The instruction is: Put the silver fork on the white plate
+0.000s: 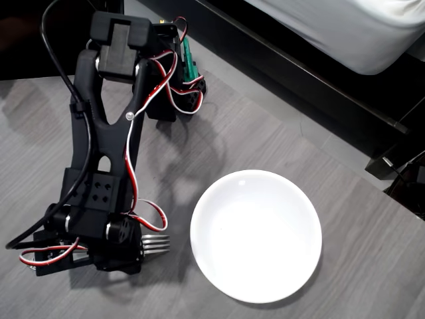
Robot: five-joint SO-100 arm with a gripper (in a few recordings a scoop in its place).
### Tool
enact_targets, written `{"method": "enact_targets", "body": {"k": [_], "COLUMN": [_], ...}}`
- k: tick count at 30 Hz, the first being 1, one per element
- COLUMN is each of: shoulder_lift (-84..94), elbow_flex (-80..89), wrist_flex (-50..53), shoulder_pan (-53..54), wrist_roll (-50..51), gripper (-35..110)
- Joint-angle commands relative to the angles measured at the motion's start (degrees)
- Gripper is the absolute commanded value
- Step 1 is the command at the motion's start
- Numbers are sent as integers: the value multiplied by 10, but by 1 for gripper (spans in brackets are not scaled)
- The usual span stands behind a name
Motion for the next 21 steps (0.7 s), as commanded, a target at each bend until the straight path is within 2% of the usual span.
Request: {"method": "enact_targets", "body": {"k": [1,15,21], "shoulder_lift": [3,-3,-4], "elbow_flex": [-25,-31,-31], "wrist_flex": [0,-2,-4], "shoulder_pan": [9,11,5], "wrist_roll": [3,2,4], "gripper": [19,18,6]}}
